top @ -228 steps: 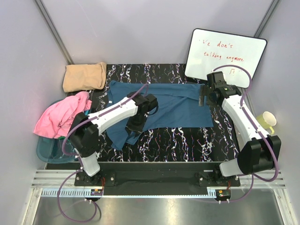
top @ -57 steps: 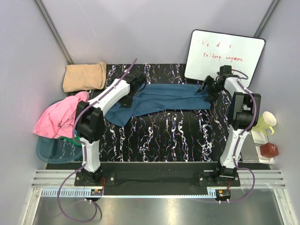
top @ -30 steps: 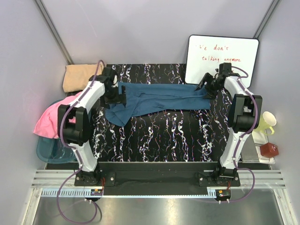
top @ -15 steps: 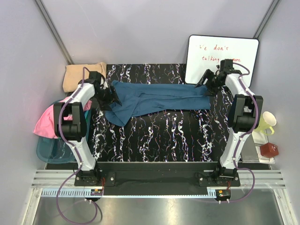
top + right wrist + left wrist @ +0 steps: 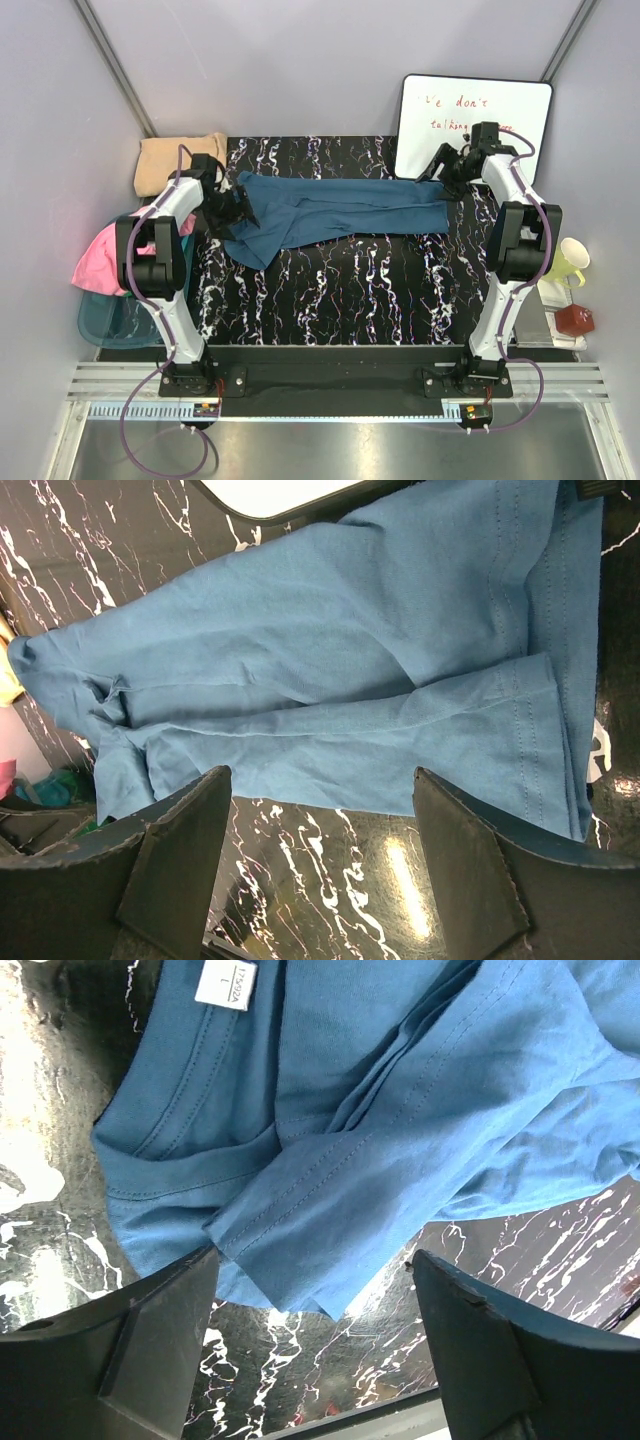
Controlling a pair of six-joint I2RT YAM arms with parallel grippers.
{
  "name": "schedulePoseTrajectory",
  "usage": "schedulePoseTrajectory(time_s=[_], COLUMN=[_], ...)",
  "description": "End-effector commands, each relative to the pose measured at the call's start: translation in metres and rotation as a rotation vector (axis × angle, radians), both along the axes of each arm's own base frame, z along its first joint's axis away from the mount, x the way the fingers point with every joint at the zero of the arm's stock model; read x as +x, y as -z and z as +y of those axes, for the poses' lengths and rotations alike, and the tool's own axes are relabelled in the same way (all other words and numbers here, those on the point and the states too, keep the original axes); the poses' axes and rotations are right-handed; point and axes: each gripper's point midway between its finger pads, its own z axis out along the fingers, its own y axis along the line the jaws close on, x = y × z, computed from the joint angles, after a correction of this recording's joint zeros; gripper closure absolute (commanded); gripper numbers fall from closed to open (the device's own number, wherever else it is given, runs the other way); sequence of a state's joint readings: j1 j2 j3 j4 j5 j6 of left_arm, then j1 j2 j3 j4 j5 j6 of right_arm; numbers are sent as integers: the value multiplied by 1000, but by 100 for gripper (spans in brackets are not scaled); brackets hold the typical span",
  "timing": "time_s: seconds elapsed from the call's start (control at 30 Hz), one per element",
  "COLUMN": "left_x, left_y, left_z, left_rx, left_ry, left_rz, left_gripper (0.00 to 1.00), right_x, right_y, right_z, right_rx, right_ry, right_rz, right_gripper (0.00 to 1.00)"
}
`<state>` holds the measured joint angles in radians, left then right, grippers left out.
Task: Fold and stack the t-shirts
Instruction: Fold the other side of the tshirt into a rectangle
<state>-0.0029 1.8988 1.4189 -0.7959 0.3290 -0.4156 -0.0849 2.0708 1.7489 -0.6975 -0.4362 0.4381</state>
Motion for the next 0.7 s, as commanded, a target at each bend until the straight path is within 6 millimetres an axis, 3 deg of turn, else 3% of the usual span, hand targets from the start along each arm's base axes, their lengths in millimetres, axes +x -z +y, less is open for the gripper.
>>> schedulePoseTrajectory(time_s=[0.0, 0.27, 0.4, 0.53, 0.6, 0.67], left_x=[7, -3, 1, 7, 9, 11], left_y=[-21, 1, 6, 11, 13, 13], left_z=[6, 10, 10, 8, 8, 8], left_rx=[32, 58, 57, 46, 43, 43], left_ry=[0, -13, -15, -10, -11, -11], left_rz=[-59, 12, 16, 22, 27, 25], left_gripper=[21, 26, 36, 61, 68, 87], right_x=[4, 9, 10, 13, 14, 15], right_y=[-25, -29, -35, -46, -51, -58], right_z=[4, 4, 4, 1, -1, -2], right_rx=[5, 11, 11, -5, -18, -26], right_ry=[-14, -6, -3, 3, 4, 4], right_rz=[-56, -66, -76, -108, -120, -140], right_gripper=[19, 19, 18, 18, 18, 18])
